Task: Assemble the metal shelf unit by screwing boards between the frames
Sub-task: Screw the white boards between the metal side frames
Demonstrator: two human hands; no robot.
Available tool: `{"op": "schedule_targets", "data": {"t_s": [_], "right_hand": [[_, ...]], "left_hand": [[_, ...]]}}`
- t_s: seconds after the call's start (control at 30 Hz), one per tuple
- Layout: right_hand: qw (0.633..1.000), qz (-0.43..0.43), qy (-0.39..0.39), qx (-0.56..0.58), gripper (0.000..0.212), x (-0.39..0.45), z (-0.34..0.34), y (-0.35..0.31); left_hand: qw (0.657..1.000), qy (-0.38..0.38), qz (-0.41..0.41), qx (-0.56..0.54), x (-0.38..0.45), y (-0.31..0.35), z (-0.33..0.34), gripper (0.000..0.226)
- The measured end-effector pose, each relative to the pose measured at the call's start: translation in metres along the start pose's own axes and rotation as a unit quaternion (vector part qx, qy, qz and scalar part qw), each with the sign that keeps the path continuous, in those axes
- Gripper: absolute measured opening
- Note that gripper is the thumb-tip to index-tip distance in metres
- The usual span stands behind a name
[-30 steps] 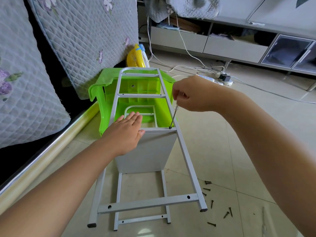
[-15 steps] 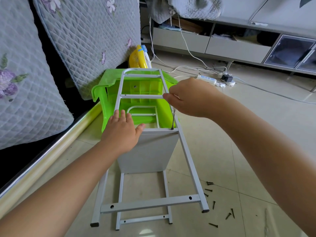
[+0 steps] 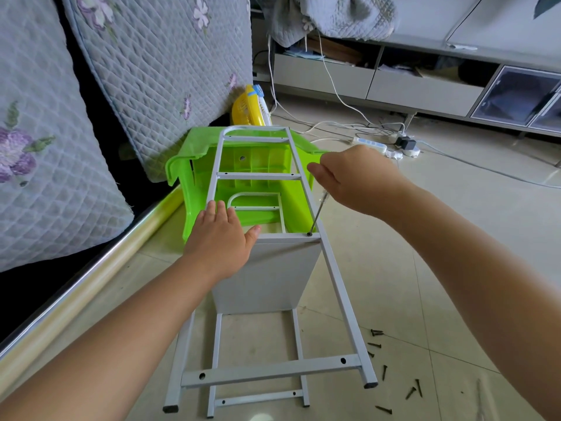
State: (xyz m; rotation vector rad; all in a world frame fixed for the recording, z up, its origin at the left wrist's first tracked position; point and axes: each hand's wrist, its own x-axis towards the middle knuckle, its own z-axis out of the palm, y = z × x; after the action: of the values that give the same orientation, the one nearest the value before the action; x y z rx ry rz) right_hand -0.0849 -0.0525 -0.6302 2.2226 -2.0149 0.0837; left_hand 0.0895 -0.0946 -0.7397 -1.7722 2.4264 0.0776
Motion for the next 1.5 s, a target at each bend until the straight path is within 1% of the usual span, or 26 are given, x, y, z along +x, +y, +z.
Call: {"op": "schedule_targets", "data": {"t_s": [0.1,0.13,0.23,0.3,0.37,0.47,0.53,0.57,0.7,0.73,0.8,0.9,1.07,1.2,1.27,1.4,1.5], "right_hand": [[0.996,-0.026,-0.047,0.070,0.015,-0.004,-0.006,0.004],[0.995,-0.032,-0.061,0.076,0.013,-0.006,-0.008,0.004],[0.994,-0.041,-0.081,0.056,0.019,-0.007,-0.014,0.001],[0.995,-0.054,-0.085,0.003,0.024,-0.006,-0.017,0.001],[0.994,-0.036,-0.086,-0.049,0.031,-0.002,-0.017,0.001],[0.993,0.008,-0.075,-0.089,0.042,0.002,-0.013,-0.003],[0.993,0.010,-0.078,-0.087,0.038,0.001,-0.012,-0.005],[0.993,-0.005,-0.086,-0.080,0.032,0.000,-0.013,-0.006],[0.984,-0.103,-0.140,-0.039,0.007,-0.004,-0.020,-0.007],[0.983,-0.114,-0.140,-0.033,0.006,-0.004,-0.022,-0.007],[0.984,-0.118,-0.127,-0.032,0.013,0.000,-0.025,-0.005],[0.989,-0.092,-0.109,-0.037,0.018,0.004,-0.027,0.001],[0.990,-0.053,-0.122,-0.054,0.027,0.011,-0.025,0.002],[0.989,-0.015,-0.113,-0.093,0.044,0.018,-0.020,0.000],[0.988,-0.009,-0.112,-0.110,0.043,0.015,-0.019,0.000],[0.985,-0.060,-0.145,-0.076,0.028,0.001,-0.021,-0.002],[0.981,-0.096,-0.153,-0.064,0.021,0.000,-0.022,-0.008]], "left_hand": [[1.000,-0.002,-0.002,0.000,0.000,0.000,0.000,0.070],[1.000,-0.003,-0.003,0.000,0.000,0.000,0.000,0.070],[1.000,-0.006,-0.006,-0.001,0.001,0.001,0.000,0.070],[1.000,-0.007,-0.005,-0.003,0.001,0.001,-0.001,0.070],[1.000,-0.007,-0.004,-0.001,0.001,0.001,-0.001,0.070],[1.000,-0.007,-0.004,0.006,0.001,0.001,-0.001,0.070],[1.000,-0.007,-0.004,0.007,0.002,0.001,-0.001,0.070],[1.000,-0.007,-0.003,0.007,0.002,0.001,-0.001,0.070],[1.000,-0.012,-0.004,0.004,0.002,0.001,-0.002,0.070],[1.000,-0.012,-0.005,0.002,0.002,0.001,-0.002,0.070],[1.000,-0.011,-0.004,0.001,0.002,0.001,-0.002,0.070],[1.000,-0.008,-0.002,0.004,0.003,0.001,-0.002,0.070],[1.000,-0.001,0.003,0.013,0.004,0.005,-0.002,0.069],[1.000,0.003,0.003,0.007,0.003,0.003,-0.002,0.069],[1.000,-0.001,0.001,0.003,0.002,0.000,-0.001,0.069],[1.000,0.002,0.004,0.003,0.003,0.000,-0.001,0.068],[1.000,0.006,0.006,0.004,0.004,0.001,0.000,0.068]]}}
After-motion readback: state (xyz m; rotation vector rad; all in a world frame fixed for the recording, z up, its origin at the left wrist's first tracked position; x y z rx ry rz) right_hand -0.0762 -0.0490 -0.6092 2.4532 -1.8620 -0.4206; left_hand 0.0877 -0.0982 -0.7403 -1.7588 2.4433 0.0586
